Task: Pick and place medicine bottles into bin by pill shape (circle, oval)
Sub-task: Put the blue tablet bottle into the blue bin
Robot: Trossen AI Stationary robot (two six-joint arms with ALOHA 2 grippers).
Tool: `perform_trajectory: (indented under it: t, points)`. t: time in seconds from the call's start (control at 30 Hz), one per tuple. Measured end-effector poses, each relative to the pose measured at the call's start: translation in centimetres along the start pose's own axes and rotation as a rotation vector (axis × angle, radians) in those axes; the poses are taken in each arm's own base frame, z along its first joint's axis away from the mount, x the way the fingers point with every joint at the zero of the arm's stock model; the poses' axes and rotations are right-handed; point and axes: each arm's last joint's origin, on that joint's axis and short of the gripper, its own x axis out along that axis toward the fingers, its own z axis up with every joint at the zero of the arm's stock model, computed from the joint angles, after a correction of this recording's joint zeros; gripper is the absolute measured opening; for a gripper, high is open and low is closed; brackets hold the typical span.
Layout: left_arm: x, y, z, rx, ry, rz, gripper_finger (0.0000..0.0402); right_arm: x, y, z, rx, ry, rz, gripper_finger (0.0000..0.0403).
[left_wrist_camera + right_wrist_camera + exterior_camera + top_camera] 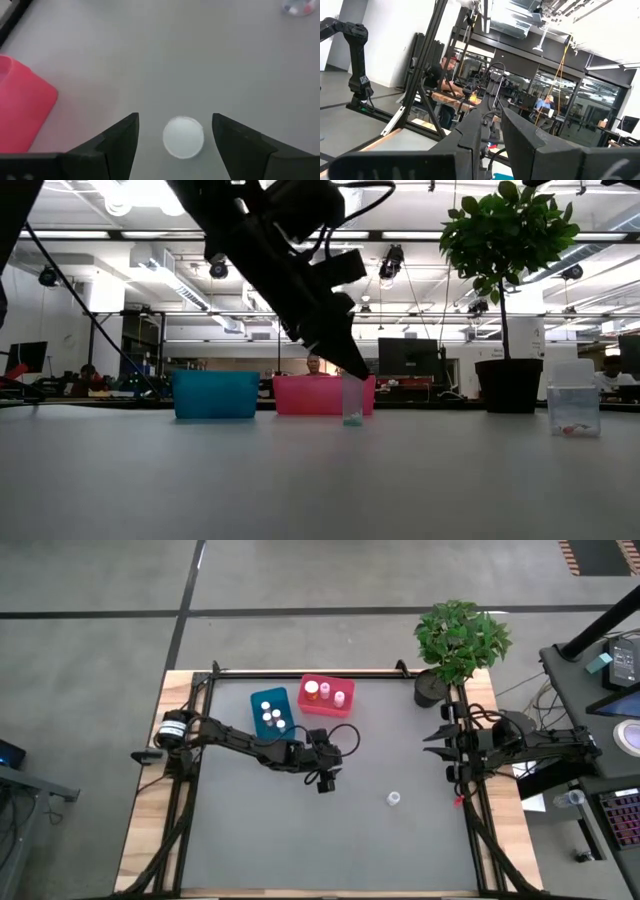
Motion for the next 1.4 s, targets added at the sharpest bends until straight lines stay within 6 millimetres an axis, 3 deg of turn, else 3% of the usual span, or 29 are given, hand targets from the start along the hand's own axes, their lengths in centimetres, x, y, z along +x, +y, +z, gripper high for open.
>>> perform_trajectory:
  t: [0.27, 0.9, 1.2, 1.4]
  points:
    - [0.3, -0.1, -0.4, 0.005, 0.015, 0.000, 0.0226, 0.0, 0.0, 0.0, -0.001, 0.001, 0.000, 0.0066]
    - [0.2, -0.1, -0.3, 0.006, 0.012, 0.000, 0.0097, 0.0, 0.0, 0.0, -0.008, 0.002, 0.000, 0.0066]
    - [-0.4, 0.1, 0.2, 0.001, -0.008, -0.001, 0.0095, 0.0, 0.0, -0.1, -0.008, 0.006, 0.001, 0.0066]
    - [-2.2, 0.7, 1.3, -0.012, -0.048, -0.001, 0.0096, 0.0, 0.0, -0.1, -0.008, 0.006, 0.000, 0.0066]
